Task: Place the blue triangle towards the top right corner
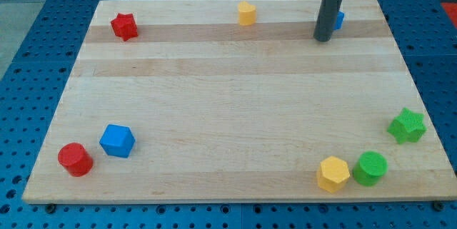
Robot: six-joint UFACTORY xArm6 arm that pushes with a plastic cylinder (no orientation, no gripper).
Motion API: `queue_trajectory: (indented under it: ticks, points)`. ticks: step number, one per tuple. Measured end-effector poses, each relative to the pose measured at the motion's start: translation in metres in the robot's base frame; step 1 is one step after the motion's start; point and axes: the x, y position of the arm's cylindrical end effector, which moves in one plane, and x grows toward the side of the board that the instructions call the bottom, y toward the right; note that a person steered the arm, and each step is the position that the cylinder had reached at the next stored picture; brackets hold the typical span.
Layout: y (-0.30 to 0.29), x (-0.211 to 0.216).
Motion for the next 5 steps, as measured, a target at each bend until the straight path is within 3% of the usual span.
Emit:
queue_trajectory:
  ticks: [5]
  points:
    - [0.014,-0.037]
